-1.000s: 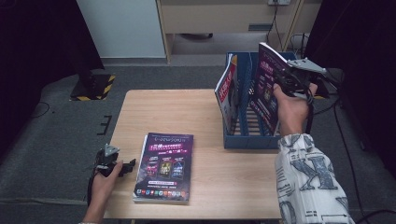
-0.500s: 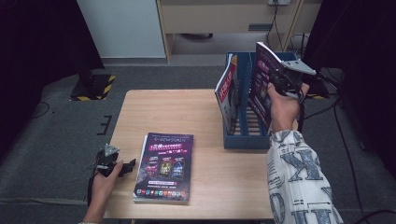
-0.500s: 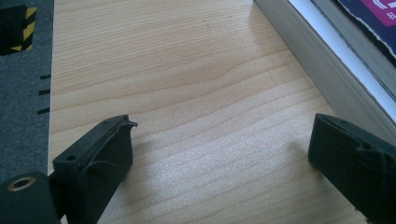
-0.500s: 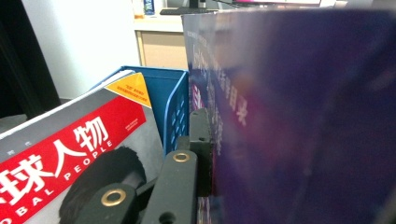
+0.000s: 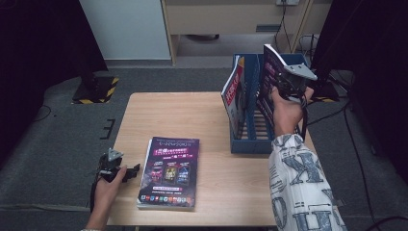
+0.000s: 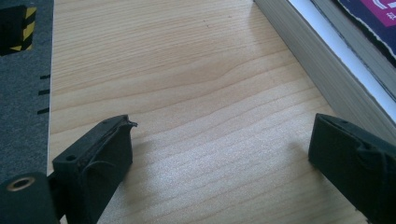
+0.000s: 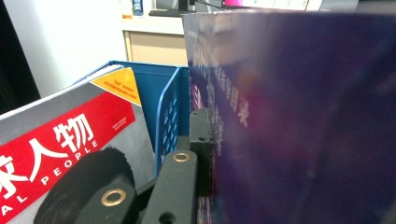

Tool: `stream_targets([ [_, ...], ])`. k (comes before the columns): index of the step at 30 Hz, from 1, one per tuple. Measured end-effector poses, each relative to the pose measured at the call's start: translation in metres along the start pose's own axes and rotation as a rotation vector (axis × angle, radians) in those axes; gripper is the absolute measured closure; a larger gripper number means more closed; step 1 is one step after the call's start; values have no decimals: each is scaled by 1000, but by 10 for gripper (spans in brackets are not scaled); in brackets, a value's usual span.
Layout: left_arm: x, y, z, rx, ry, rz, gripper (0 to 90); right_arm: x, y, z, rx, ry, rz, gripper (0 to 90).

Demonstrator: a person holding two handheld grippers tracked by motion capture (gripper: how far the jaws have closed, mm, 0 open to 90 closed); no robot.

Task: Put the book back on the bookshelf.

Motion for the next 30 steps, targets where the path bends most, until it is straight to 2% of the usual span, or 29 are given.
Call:
stream_targets([
  [15, 0, 0, 0, -2, 1, 0, 55, -13, -9, -15, 6, 2, 14, 827],
  [18, 0, 0, 0, -1, -2, -4, 55, -17, -11, -15, -3, -1, 13, 827],
  [20, 0, 0, 0, 0, -3, -4, 55, -19, -12, -13, -9, -26, 13, 826],
  [23, 0, 0, 0, 2, -6, -3, 55, -22, -13, -11, -16, -38, 20, 826],
  [30, 0, 0, 0, 0, -6, -4, 55, -31, -16, -14, -12, -32, 34, 826],
])
Point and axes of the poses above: each handheld gripper's, and its own axes: y roughly backward along the jaws, x roughly out of its top, z roughly to its right, the point moved 7 cm from there along -y, roughly forward along the jaws, and after that the axes turned 14 degrees about -x, right-handed, at the moved point
